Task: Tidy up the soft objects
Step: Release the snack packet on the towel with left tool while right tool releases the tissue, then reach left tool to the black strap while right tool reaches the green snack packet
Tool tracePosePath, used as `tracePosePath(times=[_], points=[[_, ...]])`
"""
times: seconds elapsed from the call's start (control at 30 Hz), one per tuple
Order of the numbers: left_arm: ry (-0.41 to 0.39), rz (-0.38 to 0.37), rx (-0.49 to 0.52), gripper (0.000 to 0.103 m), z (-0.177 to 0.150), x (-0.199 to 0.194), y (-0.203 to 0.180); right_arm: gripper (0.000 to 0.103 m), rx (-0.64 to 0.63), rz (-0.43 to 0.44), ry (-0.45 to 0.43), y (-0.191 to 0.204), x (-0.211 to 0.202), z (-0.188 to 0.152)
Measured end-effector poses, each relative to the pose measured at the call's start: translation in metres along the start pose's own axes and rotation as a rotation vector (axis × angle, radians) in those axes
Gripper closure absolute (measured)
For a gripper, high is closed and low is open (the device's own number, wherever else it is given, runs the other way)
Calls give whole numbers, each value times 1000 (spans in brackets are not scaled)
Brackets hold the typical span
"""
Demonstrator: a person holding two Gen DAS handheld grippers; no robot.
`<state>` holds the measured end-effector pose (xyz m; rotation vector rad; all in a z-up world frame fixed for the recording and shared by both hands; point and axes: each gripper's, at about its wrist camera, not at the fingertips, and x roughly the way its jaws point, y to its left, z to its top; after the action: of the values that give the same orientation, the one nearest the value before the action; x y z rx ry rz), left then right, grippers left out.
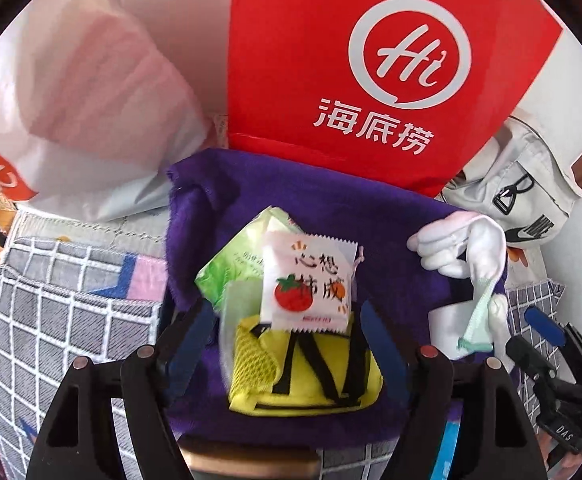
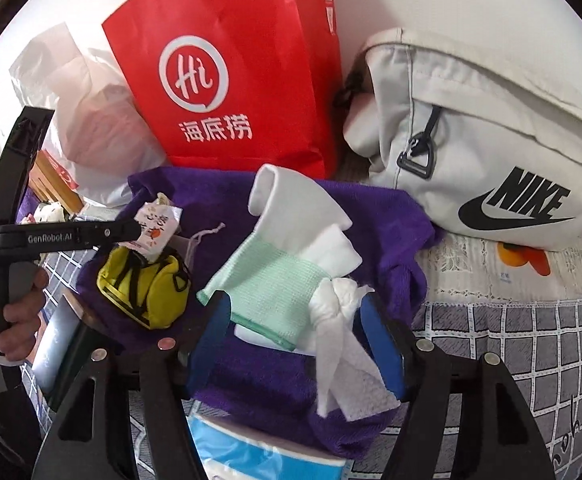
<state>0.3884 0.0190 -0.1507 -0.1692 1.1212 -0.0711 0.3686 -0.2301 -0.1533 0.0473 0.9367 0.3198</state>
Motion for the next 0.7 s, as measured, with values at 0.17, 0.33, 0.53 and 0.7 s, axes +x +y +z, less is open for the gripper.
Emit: tracePosePath(times=[0.17,0.33,0.53,0.7], points=[[-12,29,20,28,-15,-24,4,36,-10,-11,-17,13,-19,-8],[-17,38,26,28,-34,-52,11,36,-5,-11,-29,33,-46,-27],[-50,77,56,28,-65,-86,10,47,37,17,-50,56,-82,-63],[-66,93,58,28,-101,-116,17,50,29,24,-47,77,-107,-97]])
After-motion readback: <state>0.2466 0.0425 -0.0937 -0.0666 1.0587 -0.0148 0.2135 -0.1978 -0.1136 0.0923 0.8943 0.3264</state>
